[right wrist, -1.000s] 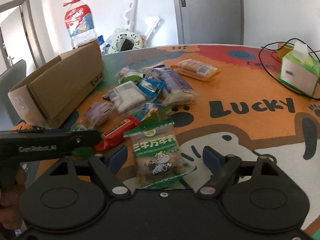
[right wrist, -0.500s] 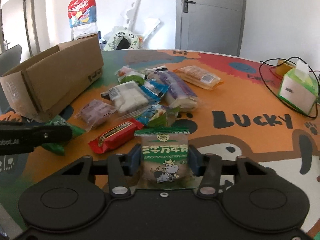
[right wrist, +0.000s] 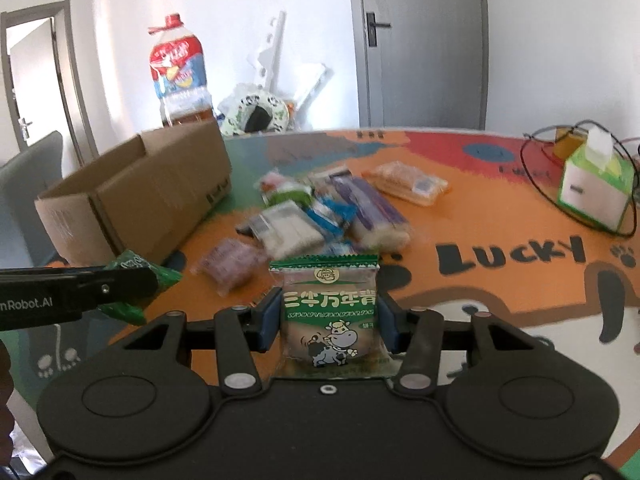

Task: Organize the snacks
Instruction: 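Carry both packets to the cardboard box and open the left tool to drop the green packet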

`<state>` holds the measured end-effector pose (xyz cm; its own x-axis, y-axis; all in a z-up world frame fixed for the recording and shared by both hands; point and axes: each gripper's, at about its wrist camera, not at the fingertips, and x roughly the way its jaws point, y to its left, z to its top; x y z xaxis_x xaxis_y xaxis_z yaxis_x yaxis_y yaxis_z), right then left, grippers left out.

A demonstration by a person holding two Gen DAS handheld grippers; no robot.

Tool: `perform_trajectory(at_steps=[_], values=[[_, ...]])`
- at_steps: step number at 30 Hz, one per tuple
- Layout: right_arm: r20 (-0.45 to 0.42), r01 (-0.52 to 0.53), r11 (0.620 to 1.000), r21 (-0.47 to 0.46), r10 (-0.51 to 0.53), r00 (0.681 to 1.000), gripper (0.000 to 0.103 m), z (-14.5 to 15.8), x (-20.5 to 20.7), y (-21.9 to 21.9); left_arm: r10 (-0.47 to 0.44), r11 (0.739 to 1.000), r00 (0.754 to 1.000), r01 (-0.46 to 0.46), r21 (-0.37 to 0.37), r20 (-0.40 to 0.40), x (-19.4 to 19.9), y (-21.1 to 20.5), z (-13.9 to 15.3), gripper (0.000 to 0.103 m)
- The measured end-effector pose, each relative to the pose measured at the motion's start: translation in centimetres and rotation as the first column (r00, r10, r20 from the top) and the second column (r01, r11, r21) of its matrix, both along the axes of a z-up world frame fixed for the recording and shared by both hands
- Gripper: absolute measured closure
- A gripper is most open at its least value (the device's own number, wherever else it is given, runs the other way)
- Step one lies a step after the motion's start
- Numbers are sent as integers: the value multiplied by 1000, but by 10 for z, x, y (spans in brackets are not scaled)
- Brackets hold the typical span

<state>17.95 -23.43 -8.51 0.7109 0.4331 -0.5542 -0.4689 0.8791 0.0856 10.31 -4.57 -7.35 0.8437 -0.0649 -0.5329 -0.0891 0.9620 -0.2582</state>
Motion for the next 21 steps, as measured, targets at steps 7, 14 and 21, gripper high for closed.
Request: perform_trajectory(at_steps=[7, 14, 21], values=[[40, -25, 999, 26, 24, 999, 54, 17, -7, 12, -1, 1000, 998, 0, 9, 64, -13, 6, 19, 72], [81, -67, 997, 40, 63, 995, 54, 32, -10, 36, 20, 1000, 991, -22, 9, 133, -28, 21, 40, 72], [105, -118, 991, 60, 112, 988, 54, 43, -12, 63, 57, 998, 981, -63, 26, 186, -36, 38, 60, 72]])
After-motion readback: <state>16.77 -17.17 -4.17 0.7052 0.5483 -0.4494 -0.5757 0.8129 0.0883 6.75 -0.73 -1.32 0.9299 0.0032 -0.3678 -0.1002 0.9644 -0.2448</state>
